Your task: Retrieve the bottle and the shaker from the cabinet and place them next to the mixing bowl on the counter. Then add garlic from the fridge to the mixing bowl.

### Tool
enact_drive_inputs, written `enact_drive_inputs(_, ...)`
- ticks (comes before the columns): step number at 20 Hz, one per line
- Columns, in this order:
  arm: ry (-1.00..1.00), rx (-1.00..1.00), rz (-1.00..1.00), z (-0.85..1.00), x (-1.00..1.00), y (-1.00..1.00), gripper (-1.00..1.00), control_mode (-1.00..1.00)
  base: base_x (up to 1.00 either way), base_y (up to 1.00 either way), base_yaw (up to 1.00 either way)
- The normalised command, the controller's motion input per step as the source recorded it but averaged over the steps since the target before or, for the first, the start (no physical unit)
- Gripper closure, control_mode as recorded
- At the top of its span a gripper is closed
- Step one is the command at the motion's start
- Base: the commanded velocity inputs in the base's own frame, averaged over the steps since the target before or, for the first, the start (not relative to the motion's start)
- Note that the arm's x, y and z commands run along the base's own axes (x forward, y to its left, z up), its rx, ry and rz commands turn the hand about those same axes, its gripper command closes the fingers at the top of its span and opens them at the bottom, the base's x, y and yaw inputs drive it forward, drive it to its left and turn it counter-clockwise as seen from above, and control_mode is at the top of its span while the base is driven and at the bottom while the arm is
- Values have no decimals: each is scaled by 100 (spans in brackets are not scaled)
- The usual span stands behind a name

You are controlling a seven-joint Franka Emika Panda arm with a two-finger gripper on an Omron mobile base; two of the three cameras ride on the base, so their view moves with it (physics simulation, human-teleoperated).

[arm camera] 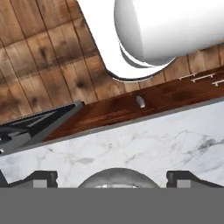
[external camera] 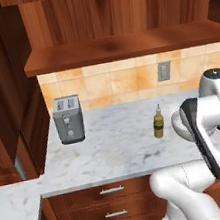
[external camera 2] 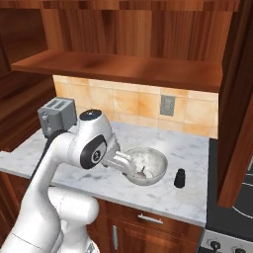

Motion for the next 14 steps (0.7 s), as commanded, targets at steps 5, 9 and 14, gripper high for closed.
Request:
enact_drive_inputs(5,0,-13,8,0,-49,100,-100,-100,0,0,0)
enact_drive_inputs(9,0,-16,12,0,-13,100,-100,-100,0,0,0)
enact_drive_inputs(14,2,-11,9,0,0,94,-100,-100,0,0,0)
